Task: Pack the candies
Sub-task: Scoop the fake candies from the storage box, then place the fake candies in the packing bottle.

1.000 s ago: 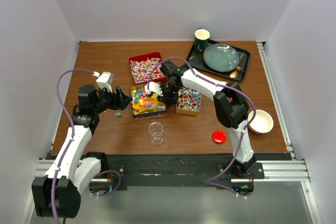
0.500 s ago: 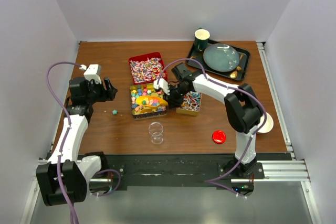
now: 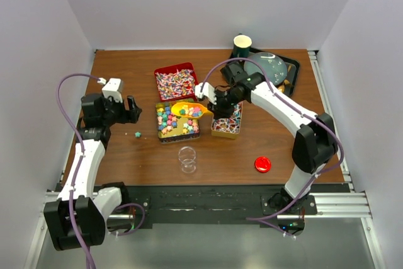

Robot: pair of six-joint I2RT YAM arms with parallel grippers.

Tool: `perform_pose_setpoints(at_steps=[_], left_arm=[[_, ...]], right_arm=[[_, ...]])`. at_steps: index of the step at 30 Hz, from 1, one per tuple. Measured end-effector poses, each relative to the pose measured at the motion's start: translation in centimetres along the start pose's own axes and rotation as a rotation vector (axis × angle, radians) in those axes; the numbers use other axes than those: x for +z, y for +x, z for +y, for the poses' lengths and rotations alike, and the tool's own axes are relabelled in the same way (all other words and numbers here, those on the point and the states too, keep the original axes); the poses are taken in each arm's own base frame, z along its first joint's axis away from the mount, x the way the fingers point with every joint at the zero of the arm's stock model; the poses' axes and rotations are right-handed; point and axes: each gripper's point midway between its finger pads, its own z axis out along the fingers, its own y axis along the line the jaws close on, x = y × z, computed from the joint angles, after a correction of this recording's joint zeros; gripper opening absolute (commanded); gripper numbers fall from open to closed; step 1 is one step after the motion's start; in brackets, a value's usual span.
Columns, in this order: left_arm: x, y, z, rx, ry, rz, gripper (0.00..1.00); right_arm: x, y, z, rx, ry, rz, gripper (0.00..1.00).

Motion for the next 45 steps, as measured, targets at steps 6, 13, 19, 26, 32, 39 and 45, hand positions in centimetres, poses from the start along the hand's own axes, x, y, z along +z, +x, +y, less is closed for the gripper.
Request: perform_pose_setpoints(at_steps=[6, 13, 19, 26, 32, 39, 45], left_arm=[[1.2, 1.1, 0.0, -0.015, 0.041, 0.107, 0.73], [2.0, 1.8, 0.2, -0.055, 0.045, 0.147, 0.74], [2.3, 1.9, 0.2, -0.082, 0.039, 0.136, 0.74], [2.4, 2.3, 0.3, -0.098, 0.032, 0.131, 0.74], [2.3, 2.7, 0.2, -0.101, 0.029, 0.119, 0.74], [2.0, 2.9, 0.1, -0.098, 0.025, 0.104, 0.75], [2.0, 2.6, 0.1, -0.105, 0.021, 0.089, 0.75]], right_arm=[[-3.0, 1.6, 1.6, -0.070, -0.024, 0.126, 0.00], [-6.0, 1.9, 2.8, -0.146, -0.033, 0.227, 0.00], [-7.1, 1.8, 4.9, -0.241, -0.067, 0.329, 0.00], [-7.2, 1.2, 6.3, -0.336, -0.067, 0.424, 0.00], [-7.6, -0.2, 6.3, -0.405, -0.027, 0.450, 0.00], [-8.2, -1.0, 5.7, -0.444, 0.024, 0.472, 0.00], [-8.1, -1.3, 5.9, -0.490, 0.028, 0.495, 0.00]])
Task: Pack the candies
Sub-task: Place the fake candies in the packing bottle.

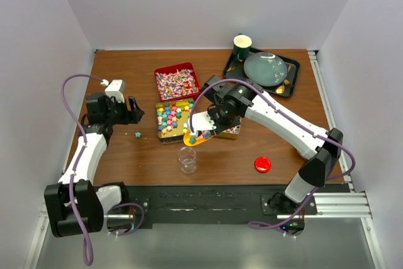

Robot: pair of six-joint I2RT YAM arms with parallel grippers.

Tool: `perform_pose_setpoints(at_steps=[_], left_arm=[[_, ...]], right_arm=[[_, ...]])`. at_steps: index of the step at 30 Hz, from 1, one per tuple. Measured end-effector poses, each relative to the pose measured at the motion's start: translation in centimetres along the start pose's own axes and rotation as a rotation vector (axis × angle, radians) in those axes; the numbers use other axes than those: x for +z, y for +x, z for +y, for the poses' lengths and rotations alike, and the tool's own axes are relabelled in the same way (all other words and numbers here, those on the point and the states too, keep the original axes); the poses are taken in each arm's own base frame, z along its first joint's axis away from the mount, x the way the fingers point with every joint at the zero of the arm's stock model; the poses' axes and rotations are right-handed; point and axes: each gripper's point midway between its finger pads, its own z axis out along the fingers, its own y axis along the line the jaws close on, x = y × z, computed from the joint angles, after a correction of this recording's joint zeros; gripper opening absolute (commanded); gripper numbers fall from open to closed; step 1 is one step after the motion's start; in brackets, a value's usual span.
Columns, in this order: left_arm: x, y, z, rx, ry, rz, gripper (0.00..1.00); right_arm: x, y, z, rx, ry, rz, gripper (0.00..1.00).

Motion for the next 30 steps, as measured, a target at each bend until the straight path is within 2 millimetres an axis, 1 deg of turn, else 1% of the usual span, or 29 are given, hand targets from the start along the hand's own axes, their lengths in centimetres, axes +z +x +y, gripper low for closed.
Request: perform_pose_setpoints(at_steps=[5, 13, 22, 30], left_arm=[[0.0, -0.1, 0.0, -0.001, -0.001, -0.008, 0.75], [0.0, -0.1, 0.0, -0.003, -0.003, -0.011, 0.75], [0.0, -0.2, 0.0, -0.001, -0.002, -0.018, 0.75], [-0.2, 0.5, -0.1, -0.005, -0.001, -0.021, 0.75]], right_arm=[[0.2, -0.5, 0.4, -0.039, -0.006, 0.011, 0.00], [0.7, -0.8, 1.2, -0.102, -0.008, 0.074, 0.00], [0.0, -1.4, 1.2, -0.157, 0.039, 0.131, 0.00], [-0.8, -2.1, 1.1, -0.191, 0.088, 0.181, 0.00]])
